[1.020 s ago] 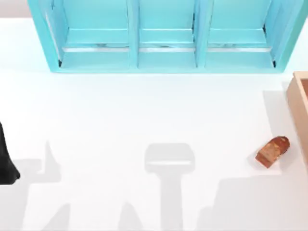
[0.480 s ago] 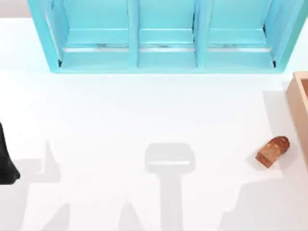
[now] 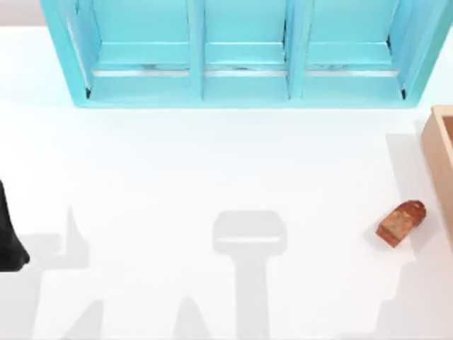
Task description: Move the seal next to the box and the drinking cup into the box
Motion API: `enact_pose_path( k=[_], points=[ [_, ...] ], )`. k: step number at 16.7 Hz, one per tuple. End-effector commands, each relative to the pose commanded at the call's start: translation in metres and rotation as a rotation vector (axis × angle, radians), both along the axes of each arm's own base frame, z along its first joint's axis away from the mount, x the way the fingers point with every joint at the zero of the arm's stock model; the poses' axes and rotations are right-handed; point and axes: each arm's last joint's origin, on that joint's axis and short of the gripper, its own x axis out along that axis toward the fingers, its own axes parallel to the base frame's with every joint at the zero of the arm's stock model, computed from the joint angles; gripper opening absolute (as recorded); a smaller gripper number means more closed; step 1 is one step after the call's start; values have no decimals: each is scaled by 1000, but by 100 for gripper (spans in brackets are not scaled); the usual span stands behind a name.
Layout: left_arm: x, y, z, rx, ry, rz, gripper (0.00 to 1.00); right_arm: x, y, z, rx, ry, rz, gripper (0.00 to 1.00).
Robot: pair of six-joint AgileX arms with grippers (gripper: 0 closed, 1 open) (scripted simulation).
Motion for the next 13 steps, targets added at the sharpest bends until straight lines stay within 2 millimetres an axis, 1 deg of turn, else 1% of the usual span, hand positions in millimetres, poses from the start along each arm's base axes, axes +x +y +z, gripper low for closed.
enact_pose_path(
  k=[1,5,13],
  points=[
    [0,0,0,0,0,0,100,-1,0,-3,0,1,0,0],
    [0,0,0,0,0,0,100,-1,0,-3,0,1,0,0],
    [0,0,0,0,0,0,100,-1,0,-3,0,1,0,60]
  ],
)
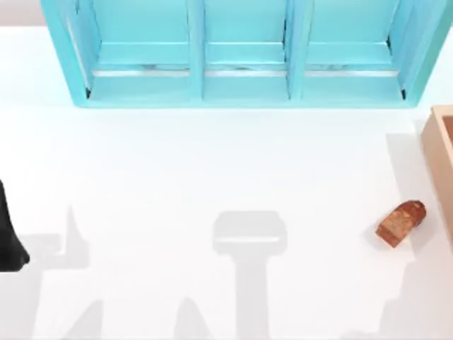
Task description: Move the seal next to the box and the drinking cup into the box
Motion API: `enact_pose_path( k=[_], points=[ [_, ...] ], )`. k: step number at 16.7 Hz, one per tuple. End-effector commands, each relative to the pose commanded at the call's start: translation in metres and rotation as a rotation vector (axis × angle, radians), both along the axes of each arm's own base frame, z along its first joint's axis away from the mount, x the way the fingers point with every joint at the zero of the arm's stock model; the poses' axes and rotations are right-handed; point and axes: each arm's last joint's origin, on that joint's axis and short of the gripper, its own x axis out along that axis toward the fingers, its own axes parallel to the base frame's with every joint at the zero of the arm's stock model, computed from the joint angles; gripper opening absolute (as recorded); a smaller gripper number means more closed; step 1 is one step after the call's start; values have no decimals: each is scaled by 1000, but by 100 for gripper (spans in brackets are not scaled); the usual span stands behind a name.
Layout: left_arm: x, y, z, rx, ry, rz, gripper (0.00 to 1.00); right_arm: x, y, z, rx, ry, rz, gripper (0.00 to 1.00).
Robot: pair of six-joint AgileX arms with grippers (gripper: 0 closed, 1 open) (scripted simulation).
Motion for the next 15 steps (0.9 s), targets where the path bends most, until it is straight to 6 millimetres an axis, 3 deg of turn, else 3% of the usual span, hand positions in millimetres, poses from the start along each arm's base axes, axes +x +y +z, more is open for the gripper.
enact_pose_path(
  k=[5,15],
  points=[
    [0,0,0,0,0,0,100,0,0,0,0,0,0,98],
    [0,0,0,0,0,0,100,0,0,1,-1,-6,0,100]
  ],
)
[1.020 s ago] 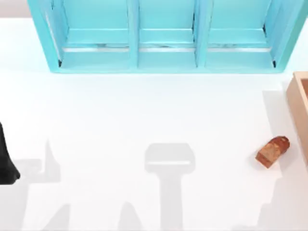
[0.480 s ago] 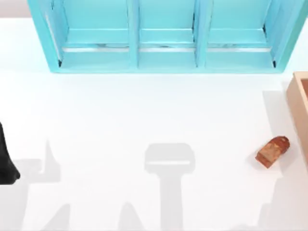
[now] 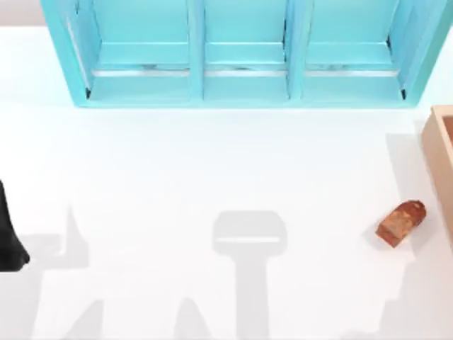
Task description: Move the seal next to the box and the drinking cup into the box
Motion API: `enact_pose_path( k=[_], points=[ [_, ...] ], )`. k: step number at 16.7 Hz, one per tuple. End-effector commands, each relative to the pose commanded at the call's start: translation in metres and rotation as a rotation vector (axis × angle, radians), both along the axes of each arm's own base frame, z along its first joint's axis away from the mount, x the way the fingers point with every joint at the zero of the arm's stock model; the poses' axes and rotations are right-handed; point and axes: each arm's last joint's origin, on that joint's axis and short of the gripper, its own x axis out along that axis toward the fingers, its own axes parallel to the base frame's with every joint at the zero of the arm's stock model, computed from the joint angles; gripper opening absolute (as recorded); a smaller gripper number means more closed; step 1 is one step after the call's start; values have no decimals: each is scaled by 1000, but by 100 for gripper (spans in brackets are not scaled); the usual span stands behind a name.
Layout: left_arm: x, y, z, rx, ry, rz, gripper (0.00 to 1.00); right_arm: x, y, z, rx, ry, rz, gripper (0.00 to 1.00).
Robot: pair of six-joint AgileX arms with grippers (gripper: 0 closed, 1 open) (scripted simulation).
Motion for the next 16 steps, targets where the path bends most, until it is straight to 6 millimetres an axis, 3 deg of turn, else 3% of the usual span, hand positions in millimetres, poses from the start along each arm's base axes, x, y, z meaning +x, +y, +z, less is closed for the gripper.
enact_pose_path(
  k=[3,6,10,16],
  points=[
    [0,0,0,0,0,0,100,10,-6,19,-7,-87,8,100],
    [0,0,0,0,0,0,100,23,-12,52,-11,-155,22,100],
    [0,0,0,0,0,0,100,18,-7,90,0,-121,21,100],
    [0,0,0,0,0,0,100,0,0,99,1,6,0,100]
  ],
)
